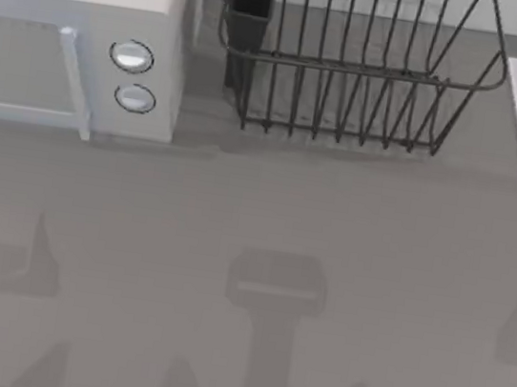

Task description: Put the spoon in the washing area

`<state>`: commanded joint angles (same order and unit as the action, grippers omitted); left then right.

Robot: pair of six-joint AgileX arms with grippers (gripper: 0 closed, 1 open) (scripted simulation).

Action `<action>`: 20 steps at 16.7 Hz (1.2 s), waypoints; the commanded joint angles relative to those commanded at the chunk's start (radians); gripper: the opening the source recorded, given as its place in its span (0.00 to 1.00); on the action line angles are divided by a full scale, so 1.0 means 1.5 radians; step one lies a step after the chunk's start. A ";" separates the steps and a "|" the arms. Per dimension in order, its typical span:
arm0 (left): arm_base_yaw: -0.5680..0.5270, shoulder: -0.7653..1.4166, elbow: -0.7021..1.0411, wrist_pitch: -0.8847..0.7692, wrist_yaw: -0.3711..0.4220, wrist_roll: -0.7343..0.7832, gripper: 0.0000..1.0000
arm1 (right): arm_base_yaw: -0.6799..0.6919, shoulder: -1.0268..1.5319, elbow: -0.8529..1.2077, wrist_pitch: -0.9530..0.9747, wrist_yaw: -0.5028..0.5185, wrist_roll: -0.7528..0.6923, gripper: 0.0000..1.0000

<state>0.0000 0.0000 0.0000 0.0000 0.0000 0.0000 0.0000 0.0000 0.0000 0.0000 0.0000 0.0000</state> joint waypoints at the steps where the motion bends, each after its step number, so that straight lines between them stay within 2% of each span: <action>1: 0.000 0.000 0.000 0.000 0.000 0.000 1.00 | 0.000 0.000 0.000 0.000 0.000 0.000 1.00; 5: 0.000 0.000 0.000 0.000 0.000 0.000 1.00 | -0.013 0.036 0.026 -0.024 0.000 -0.041 1.00; 9: 0.000 0.000 0.000 0.000 0.000 0.000 1.00 | -0.053 0.154 0.109 -0.104 -0.001 -0.194 1.00; 12: 0.000 0.000 0.000 0.000 0.000 0.000 1.00 | -0.095 0.282 0.192 -0.192 -0.002 -0.381 1.00; 20: 0.000 0.000 0.000 0.000 0.000 0.000 1.00 | -0.225 0.679 0.424 -0.471 0.003 -0.975 1.00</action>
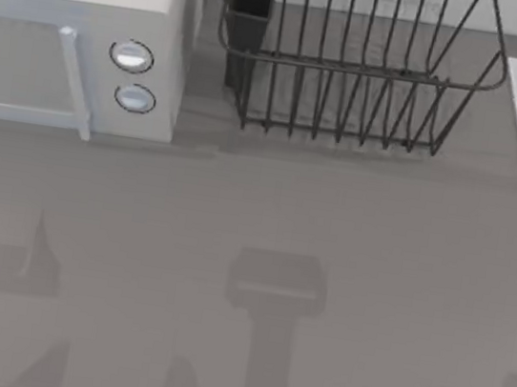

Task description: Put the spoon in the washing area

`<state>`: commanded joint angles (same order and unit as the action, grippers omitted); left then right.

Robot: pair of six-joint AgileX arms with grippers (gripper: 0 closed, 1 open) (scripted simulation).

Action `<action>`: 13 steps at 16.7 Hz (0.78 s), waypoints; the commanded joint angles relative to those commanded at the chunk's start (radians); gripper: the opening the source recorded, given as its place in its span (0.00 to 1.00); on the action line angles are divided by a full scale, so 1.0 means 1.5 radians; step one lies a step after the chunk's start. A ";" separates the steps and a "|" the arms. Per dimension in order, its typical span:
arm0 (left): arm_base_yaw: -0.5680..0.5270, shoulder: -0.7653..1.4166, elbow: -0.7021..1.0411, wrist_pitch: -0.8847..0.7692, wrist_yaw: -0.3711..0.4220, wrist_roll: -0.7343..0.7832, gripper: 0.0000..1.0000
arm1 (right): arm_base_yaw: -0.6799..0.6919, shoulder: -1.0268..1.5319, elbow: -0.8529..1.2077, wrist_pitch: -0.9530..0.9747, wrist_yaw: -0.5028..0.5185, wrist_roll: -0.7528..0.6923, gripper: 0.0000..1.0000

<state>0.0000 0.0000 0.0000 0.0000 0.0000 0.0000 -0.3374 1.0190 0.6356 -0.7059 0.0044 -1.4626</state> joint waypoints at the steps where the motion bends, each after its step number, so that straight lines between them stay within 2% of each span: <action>1: 0.000 0.000 0.000 0.000 0.000 0.000 1.00 | -0.016 0.045 0.027 -0.032 0.001 -0.061 1.00; 5: 0.000 0.000 0.000 0.000 0.000 0.000 1.00 | -0.070 0.199 0.130 -0.137 0.003 -0.275 1.00; 8: 0.000 0.000 0.000 0.000 0.000 0.000 1.00 | -0.100 0.277 0.190 -0.189 0.002 -0.401 1.00; 10: 0.000 0.000 0.000 0.000 0.000 0.000 1.00 | -0.113 0.311 0.218 -0.211 0.001 -0.454 1.00; 13: 0.000 0.000 0.000 0.000 0.000 0.000 1.00 | -0.121 0.330 0.234 -0.223 0.000 -0.482 1.00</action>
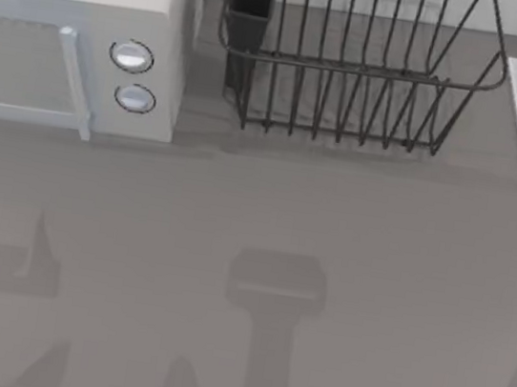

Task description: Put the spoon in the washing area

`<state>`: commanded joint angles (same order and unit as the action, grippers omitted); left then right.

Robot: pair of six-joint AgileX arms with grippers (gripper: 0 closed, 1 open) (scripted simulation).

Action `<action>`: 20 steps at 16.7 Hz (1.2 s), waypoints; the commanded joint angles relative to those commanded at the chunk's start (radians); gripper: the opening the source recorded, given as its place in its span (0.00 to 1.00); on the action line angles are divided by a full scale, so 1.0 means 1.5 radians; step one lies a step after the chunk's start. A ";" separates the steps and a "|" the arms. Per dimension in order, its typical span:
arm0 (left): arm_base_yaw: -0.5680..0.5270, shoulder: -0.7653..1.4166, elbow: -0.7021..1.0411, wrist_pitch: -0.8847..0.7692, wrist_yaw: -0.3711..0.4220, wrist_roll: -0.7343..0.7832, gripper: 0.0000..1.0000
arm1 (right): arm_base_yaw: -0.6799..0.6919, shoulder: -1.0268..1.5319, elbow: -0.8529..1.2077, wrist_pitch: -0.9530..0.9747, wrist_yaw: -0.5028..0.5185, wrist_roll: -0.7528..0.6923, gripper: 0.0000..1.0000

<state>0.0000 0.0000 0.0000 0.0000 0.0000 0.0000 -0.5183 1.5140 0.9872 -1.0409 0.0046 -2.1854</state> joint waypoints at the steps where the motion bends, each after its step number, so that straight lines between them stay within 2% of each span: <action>1: 0.000 0.000 0.000 0.000 0.000 0.000 1.00 | 0.000 0.000 0.000 0.000 0.000 0.000 1.00; 7: 0.000 0.000 0.000 0.000 0.000 0.000 1.00 | 0.003 0.011 -0.018 0.027 0.000 0.002 1.00; 15: 0.000 0.000 0.000 0.000 0.000 0.000 1.00 | 0.001 0.124 -0.142 0.270 0.000 0.004 1.00; 20: 0.000 0.000 0.000 0.000 0.000 0.000 1.00 | 0.001 0.139 -0.158 0.296 0.000 0.003 1.00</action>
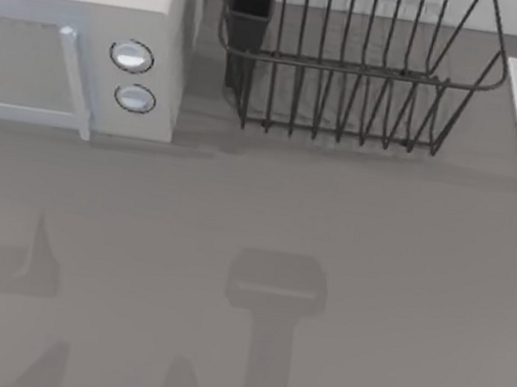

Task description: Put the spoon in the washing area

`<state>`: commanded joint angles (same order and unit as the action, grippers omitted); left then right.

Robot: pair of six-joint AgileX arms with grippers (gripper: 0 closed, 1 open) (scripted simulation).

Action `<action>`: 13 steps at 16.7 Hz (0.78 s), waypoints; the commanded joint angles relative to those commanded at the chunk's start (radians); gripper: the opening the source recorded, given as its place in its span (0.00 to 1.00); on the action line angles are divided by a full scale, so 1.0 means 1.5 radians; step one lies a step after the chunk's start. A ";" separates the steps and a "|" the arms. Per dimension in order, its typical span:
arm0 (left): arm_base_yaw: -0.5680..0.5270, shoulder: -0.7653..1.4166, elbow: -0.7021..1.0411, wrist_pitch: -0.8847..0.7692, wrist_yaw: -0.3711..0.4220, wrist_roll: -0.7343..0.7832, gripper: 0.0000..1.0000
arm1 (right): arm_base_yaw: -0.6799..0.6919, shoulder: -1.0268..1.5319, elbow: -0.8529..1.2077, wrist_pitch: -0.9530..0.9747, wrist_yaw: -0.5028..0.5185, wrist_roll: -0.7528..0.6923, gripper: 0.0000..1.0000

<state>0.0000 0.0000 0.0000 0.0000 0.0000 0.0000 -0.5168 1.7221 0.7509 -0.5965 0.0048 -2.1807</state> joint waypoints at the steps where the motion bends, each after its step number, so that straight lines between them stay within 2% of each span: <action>1: 0.000 0.000 0.000 0.000 0.000 0.000 1.00 | 0.000 0.000 0.000 0.000 0.000 0.000 1.00; 13: 0.000 0.000 0.000 0.000 0.000 0.000 1.00 | 0.000 0.000 0.000 0.000 0.000 0.000 0.10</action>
<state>0.0000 0.0000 0.0000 0.0000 0.0000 0.0000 -0.5168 1.7221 0.7509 -0.5965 0.0048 -2.1807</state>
